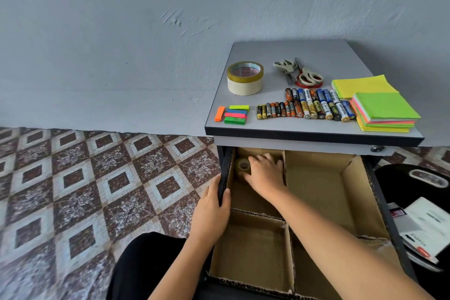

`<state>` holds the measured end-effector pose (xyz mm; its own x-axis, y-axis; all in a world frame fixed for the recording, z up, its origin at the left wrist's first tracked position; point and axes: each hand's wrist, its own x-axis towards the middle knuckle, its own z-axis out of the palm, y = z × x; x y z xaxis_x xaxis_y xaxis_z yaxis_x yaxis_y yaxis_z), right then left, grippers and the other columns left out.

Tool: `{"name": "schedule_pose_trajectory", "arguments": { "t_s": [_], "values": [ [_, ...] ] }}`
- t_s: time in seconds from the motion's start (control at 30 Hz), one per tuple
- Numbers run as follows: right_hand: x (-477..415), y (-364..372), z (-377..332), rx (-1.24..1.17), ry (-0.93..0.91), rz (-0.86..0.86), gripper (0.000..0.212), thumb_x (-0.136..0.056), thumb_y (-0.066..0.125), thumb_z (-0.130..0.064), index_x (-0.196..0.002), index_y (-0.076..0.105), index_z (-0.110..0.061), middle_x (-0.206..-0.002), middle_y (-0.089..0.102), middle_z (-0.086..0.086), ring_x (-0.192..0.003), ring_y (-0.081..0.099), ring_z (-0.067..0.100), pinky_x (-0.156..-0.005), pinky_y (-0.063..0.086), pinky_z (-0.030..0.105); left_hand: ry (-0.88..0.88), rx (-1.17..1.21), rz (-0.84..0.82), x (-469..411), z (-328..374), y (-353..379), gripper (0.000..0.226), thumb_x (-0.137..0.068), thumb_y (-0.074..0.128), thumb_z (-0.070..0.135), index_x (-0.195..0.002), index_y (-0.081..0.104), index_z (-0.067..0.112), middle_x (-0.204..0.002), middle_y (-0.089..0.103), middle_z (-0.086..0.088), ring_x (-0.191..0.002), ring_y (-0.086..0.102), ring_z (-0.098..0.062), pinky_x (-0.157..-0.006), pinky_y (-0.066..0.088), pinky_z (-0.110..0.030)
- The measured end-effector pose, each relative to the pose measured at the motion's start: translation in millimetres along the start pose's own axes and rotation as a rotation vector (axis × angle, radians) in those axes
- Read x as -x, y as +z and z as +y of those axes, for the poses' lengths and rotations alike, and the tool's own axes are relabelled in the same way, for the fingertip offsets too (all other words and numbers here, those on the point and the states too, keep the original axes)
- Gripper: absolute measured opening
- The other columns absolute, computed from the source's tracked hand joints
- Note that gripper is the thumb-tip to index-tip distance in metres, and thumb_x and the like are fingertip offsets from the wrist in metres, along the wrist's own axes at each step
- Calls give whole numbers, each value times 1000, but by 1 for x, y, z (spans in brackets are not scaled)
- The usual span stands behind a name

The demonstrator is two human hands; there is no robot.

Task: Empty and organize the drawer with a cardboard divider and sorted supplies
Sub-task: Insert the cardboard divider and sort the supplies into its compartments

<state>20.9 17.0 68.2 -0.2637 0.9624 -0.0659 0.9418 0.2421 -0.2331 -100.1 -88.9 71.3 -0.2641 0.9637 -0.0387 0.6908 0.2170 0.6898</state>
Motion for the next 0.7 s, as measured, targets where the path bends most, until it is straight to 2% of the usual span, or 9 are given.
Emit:
{"name": "schedule_pose_trajectory", "arguments": {
  "t_s": [0.17,0.33,0.43,0.57,0.7],
  "values": [
    [5,-3,0,-21,11,6,59,-91,48,-50,-141,38,-20,-147,35,5,-140,22,29,-112,20,51,14,11,-4,-1,-2,1,51,-99,36,37,-147,23,25,-148,38,1,-130,43,-17,-97,38,-26],
    [27,-22,0,-128,-53,62,53,-93,47,-47,-138,43,-20,-140,43,2,-131,37,21,-107,34,39,30,13,55,-1,-4,2,50,-98,40,36,-145,29,21,-146,34,-3,-130,41,-17,-97,39,-26],
    [52,-46,4,-270,-117,82,46,-93,51,-42,-134,50,-21,-133,50,-2,-119,50,13,-97,45,26,140,30,167,1,2,-6,46,-96,48,30,-139,39,19,-140,35,-5,-129,39,-19,-99,40,-28],
    [72,-98,11,-435,-187,162,40,-90,58,-33,-127,56,-19,-116,61,-3,-96,58,6,-82,47,14,299,60,332,-13,31,-36,44,-93,53,26,-135,45,14,-134,39,-5,-116,37,-7,-92,39,-20],
    [56,-150,13,-478,-248,332,38,-88,62,-26,-123,59,-11,-107,64,2,-89,58,7,-73,45,10,372,13,356,-56,70,-70,49,-93,53,33,-138,41,16,-137,40,-10,-125,38,-20,-98,35,-31]
  ]
}}
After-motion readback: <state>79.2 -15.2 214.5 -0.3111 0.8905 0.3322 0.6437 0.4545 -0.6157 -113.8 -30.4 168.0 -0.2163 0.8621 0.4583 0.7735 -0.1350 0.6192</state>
